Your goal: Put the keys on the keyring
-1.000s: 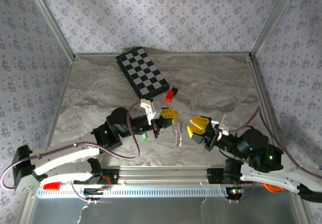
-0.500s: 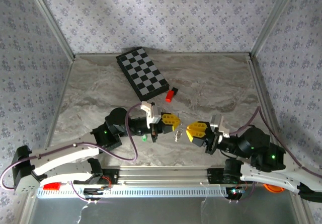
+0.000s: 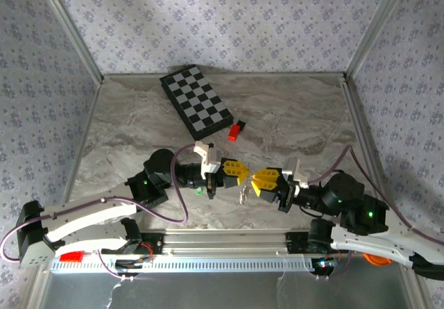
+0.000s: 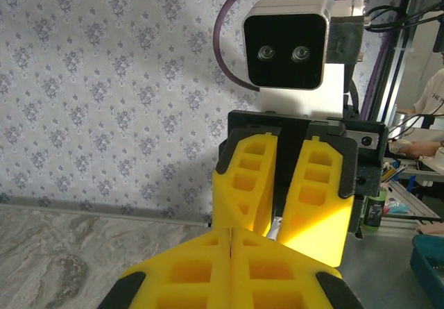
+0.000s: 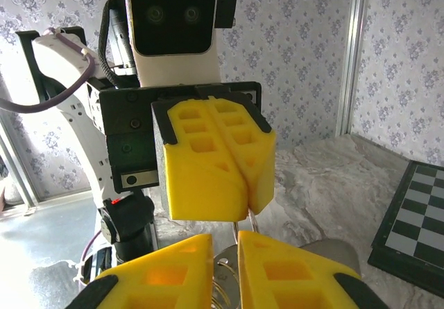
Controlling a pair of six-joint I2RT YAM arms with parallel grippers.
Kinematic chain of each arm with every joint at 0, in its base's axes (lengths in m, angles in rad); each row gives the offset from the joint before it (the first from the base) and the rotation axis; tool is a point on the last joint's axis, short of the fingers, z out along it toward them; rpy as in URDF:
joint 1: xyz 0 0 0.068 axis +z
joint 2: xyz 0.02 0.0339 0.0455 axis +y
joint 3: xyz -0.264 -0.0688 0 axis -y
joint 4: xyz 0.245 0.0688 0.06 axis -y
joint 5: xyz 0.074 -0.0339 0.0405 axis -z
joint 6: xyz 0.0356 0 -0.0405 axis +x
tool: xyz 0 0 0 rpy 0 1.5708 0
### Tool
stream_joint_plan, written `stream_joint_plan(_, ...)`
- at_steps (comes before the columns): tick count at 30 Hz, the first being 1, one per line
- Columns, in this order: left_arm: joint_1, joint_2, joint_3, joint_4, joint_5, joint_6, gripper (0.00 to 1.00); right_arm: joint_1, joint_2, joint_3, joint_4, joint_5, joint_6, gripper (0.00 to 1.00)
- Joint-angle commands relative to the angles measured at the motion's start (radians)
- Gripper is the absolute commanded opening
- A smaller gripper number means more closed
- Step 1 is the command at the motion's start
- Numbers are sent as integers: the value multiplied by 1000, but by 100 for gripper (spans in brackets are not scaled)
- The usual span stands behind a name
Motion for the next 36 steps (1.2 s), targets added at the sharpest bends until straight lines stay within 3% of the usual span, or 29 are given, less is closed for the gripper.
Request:
stream_joint_plan(1,-5,-15,44,75,26,-15,0,-13,8,-7,37,-25,15,16)
stream_joint_plan(20,-7,-10,40,83,32,-23,0,-55,40,-2,41,-92,34,0)
stream_joint_plan(32,-7,-18,35,55,27,-12,0,-63,20,3,16,-53,22,0)
stream_joint_plan(36,-7,-25,37,55,28,-7,0,-66,-12,-6,6,-60,32,19)
